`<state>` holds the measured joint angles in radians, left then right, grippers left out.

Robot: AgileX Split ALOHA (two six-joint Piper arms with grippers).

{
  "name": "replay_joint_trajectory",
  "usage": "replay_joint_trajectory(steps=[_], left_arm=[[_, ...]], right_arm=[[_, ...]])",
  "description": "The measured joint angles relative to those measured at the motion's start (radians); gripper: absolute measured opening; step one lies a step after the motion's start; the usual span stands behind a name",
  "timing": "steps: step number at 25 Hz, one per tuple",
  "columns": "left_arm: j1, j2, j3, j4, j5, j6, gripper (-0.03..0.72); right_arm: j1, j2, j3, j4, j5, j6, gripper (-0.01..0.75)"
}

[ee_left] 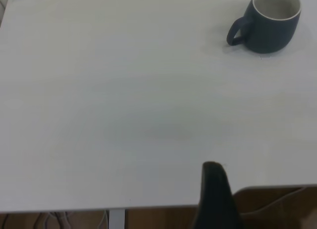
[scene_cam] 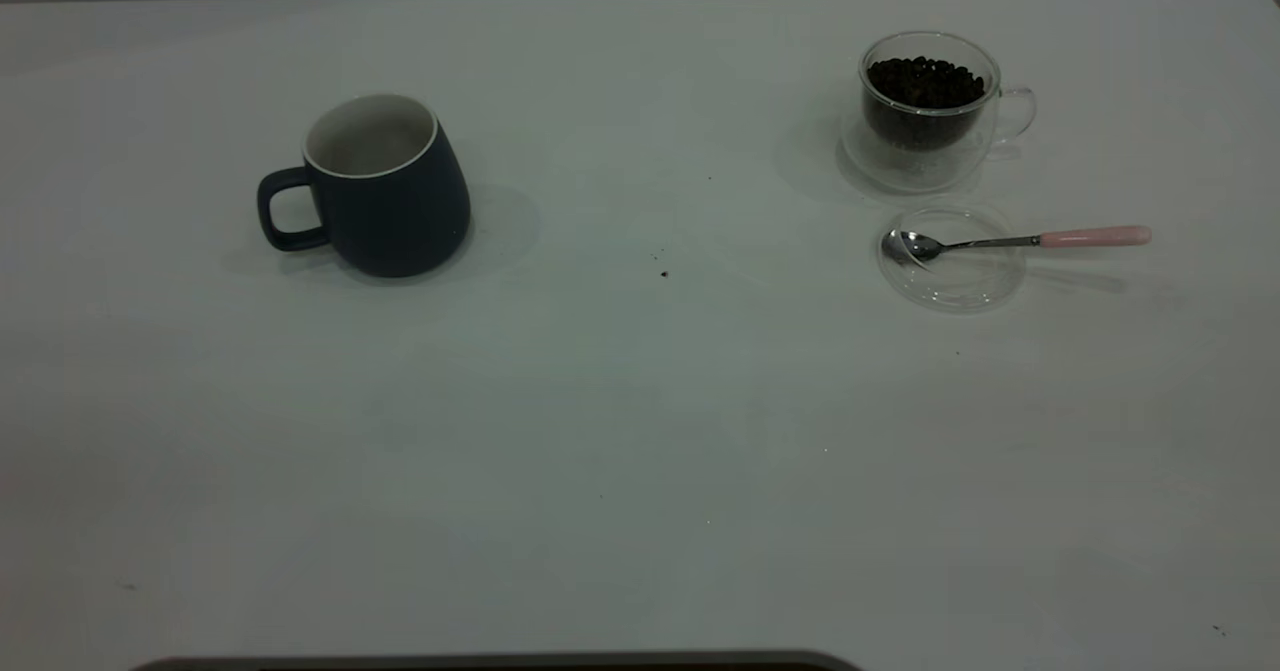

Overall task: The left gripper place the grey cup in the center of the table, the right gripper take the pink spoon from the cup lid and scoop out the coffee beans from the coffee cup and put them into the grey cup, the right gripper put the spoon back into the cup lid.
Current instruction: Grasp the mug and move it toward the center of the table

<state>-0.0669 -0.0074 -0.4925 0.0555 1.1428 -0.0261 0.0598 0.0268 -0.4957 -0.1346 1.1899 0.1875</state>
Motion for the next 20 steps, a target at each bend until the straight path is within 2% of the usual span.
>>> replay_joint_trajectory(steps=[6,11,16,20], left_arm=[[0.000,0.252,-0.079,0.006,0.017,-0.033,0.567],[0.000,0.552,-0.101,0.005,-0.174,-0.033,0.567],[0.000,0.850,-0.142,0.039,-0.353,0.049,0.567],[0.001,1.100,-0.228,0.080,-0.436,0.058,0.567]], right_arm=[[0.000,0.000,0.000,0.000,0.000,0.000,0.577],[0.000,0.000,0.000,0.000,0.000,0.000,0.577],[0.000,0.000,0.000,0.000,0.001,0.000,0.577],[0.000,0.000,0.000,0.000,0.001,0.000,0.577]])
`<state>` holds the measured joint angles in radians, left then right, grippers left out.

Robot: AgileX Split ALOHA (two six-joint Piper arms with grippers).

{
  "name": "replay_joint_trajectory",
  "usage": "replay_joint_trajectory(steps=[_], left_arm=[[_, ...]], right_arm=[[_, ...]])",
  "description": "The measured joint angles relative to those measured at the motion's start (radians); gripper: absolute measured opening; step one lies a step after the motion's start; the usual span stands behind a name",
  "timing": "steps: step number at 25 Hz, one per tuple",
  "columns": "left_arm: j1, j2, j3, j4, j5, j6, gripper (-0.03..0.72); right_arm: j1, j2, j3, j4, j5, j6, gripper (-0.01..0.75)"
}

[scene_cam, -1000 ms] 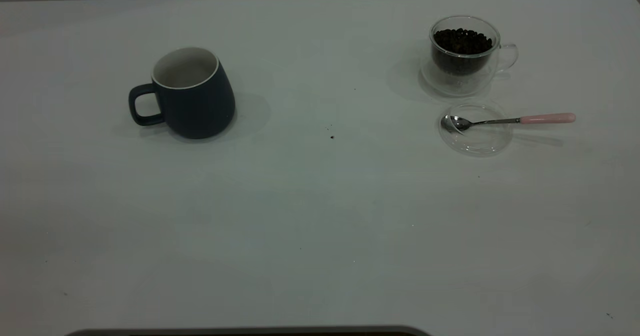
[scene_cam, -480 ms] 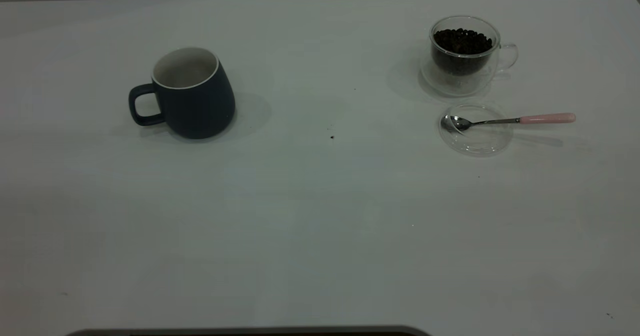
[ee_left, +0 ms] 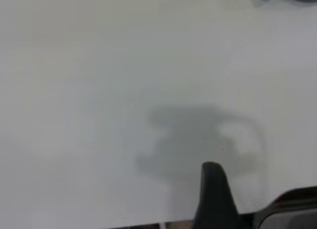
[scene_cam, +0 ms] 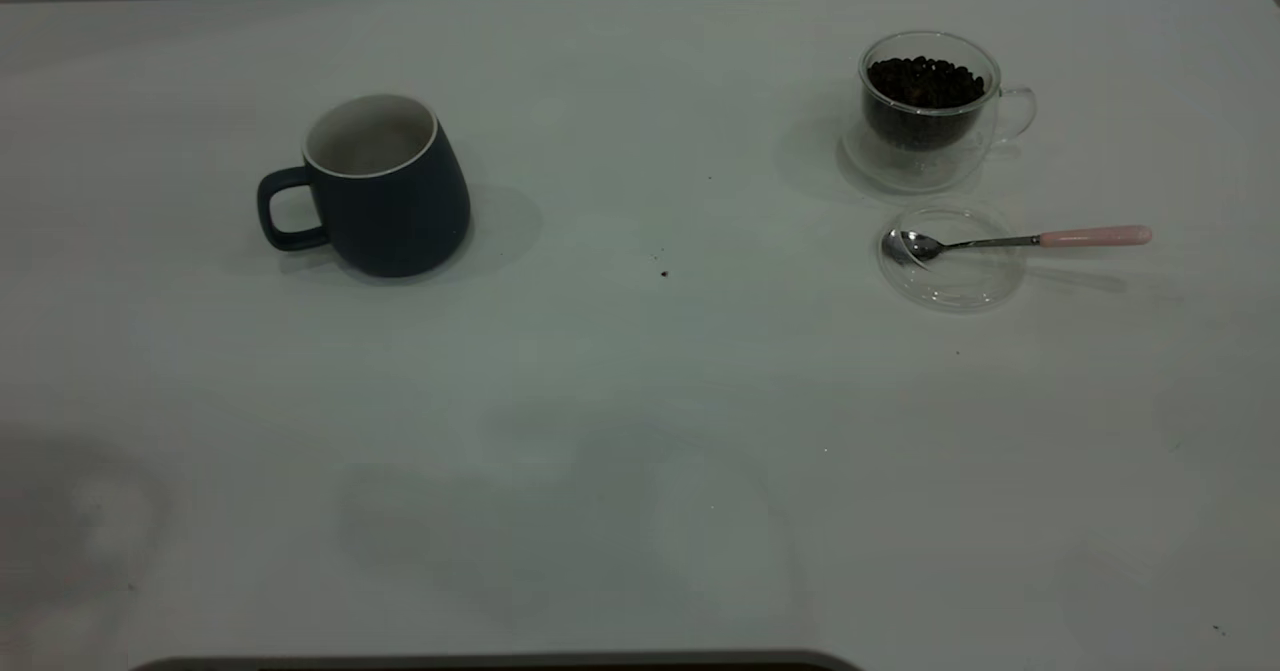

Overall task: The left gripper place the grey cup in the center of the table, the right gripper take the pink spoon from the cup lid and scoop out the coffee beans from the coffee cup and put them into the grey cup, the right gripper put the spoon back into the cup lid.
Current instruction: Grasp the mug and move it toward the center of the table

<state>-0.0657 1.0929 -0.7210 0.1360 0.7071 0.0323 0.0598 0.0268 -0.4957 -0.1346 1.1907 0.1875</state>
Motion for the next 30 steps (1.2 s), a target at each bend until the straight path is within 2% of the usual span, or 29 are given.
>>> replay_joint_trajectory(steps=[7,14,20,26,30], left_arm=[[0.000,0.427,-0.206,0.016,-0.068,0.099,0.567],[0.000,0.711,-0.330,0.003,-0.176,0.334,0.567],[-0.011,0.893,-0.506,-0.030,-0.124,0.522,0.567],[-0.020,0.998,-0.627,-0.110,-0.106,0.816,0.567],[-0.023,1.061,-0.689,-0.136,-0.073,0.899,0.567]], right_arm=[[0.000,0.000,0.000,0.000,0.000,0.000,0.577],[0.000,0.000,0.000,0.000,0.000,0.000,0.577],[0.000,0.000,0.000,0.000,0.000,0.000,0.577],[0.000,0.000,0.000,0.000,0.000,0.000,0.577],[0.000,0.000,0.000,0.000,0.000,0.000,0.577]])
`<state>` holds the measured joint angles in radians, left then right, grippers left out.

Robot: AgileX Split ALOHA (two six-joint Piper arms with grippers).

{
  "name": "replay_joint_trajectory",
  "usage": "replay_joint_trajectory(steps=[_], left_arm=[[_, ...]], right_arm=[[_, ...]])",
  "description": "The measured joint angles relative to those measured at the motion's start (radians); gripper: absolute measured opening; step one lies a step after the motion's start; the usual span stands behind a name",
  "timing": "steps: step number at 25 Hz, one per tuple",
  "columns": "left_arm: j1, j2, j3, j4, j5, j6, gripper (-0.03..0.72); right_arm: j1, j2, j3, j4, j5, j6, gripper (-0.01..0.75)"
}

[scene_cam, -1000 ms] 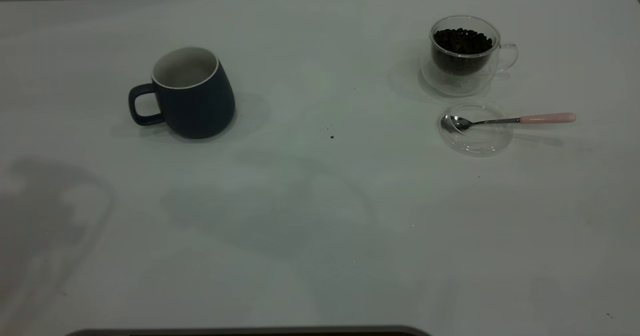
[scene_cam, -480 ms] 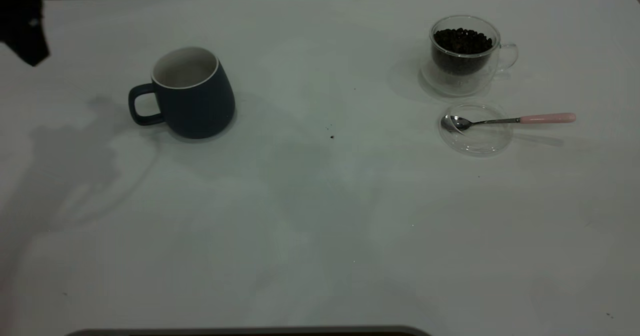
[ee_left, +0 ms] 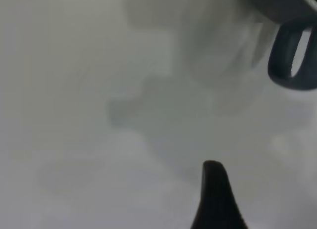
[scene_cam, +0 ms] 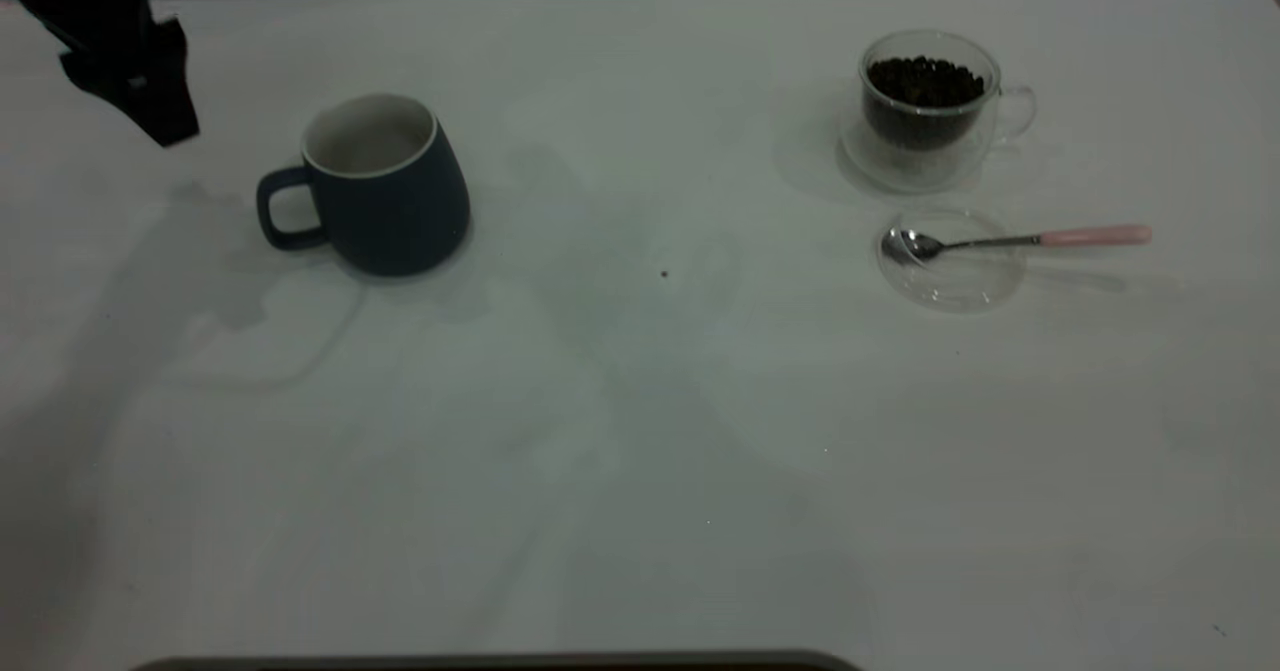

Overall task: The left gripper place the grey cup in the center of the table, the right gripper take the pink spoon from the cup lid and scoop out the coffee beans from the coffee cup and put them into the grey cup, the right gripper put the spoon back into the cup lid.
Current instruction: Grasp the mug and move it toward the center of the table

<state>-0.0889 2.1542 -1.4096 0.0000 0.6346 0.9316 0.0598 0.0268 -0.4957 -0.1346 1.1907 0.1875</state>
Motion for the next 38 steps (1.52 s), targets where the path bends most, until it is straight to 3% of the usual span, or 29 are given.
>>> replay_joint_trajectory(steps=[8,20,26,38], left_arm=[[-0.069,0.059,-0.037,-0.048,0.034,0.213,0.567],[-0.100,0.172,-0.086,-0.053,-0.017,0.218,0.567],[-0.117,0.207,-0.113,-0.050,-0.075,0.313,0.567],[-0.248,0.277,-0.241,-0.077,-0.088,0.297,0.567]], right_arm=[[0.000,0.000,0.000,0.000,0.000,0.000,0.577],[0.000,0.000,0.000,0.000,0.000,0.000,0.577],[0.000,0.000,0.000,0.000,0.000,0.000,0.577],[0.000,0.000,0.000,-0.001,0.000,0.000,0.577]])
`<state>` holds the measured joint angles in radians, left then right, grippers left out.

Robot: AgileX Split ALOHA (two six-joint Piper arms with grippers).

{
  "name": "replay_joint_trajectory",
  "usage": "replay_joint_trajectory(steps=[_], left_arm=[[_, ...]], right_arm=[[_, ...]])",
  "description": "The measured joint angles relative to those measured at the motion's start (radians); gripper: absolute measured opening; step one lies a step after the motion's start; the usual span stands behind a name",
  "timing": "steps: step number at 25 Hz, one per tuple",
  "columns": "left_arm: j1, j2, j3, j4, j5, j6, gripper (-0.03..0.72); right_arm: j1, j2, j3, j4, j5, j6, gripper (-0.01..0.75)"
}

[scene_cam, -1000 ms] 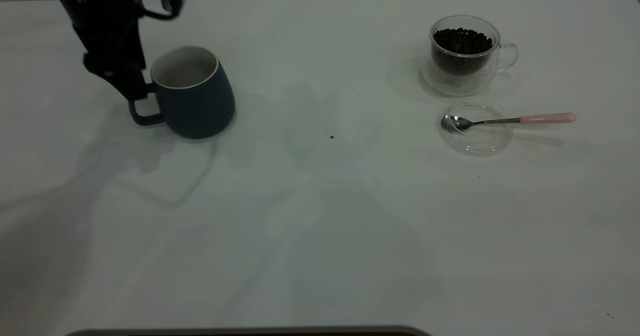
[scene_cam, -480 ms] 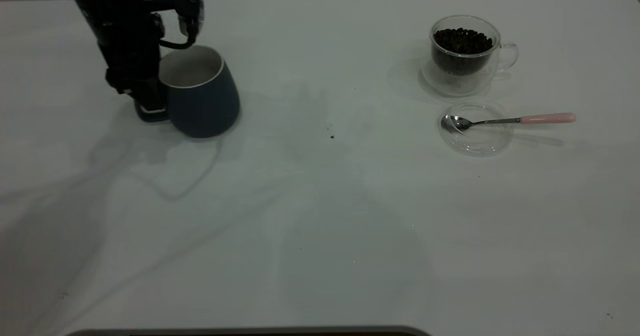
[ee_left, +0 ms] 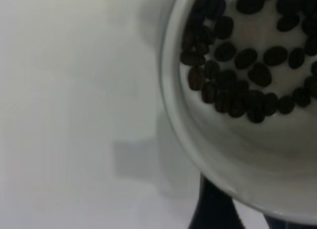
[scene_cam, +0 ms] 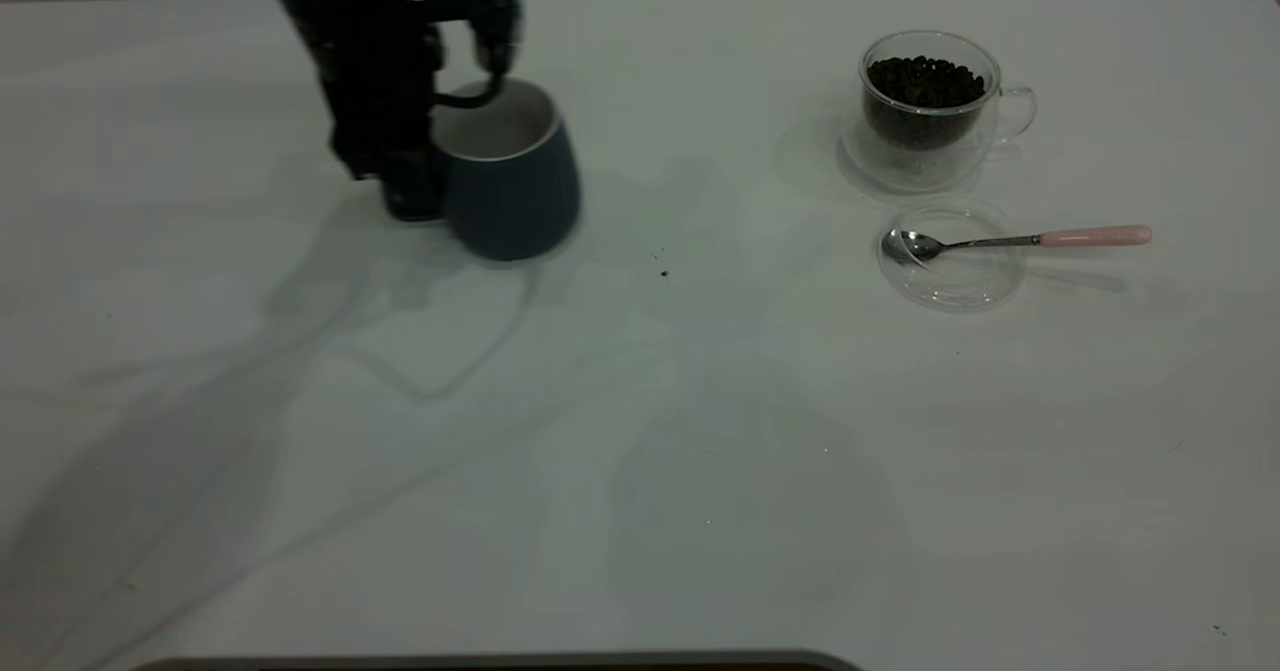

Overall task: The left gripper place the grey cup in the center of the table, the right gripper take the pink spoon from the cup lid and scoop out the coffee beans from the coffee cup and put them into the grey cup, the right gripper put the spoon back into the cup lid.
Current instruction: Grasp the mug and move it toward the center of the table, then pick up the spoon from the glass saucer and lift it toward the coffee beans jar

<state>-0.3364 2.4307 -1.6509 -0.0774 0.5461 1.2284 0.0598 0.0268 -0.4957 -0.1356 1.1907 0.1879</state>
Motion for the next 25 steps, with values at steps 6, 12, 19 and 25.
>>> replay_joint_trajectory(steps=[6,12,19,25], left_arm=[[-0.060,0.047,-0.080,-0.011,-0.001,-0.044,0.567],[-0.090,0.055,-0.092,-0.044,0.011,-0.052,0.567],[-0.048,-0.042,-0.092,0.055,0.186,-0.194,0.567],[-0.029,-0.258,-0.092,0.130,0.345,-0.364,0.567]], right_arm=[[0.000,0.000,0.000,0.000,0.000,0.000,0.577],[0.000,0.000,0.000,0.000,0.000,0.000,0.577],[0.000,0.000,0.000,0.000,0.000,0.000,0.577],[0.000,0.000,0.000,0.000,0.000,0.000,0.577]])
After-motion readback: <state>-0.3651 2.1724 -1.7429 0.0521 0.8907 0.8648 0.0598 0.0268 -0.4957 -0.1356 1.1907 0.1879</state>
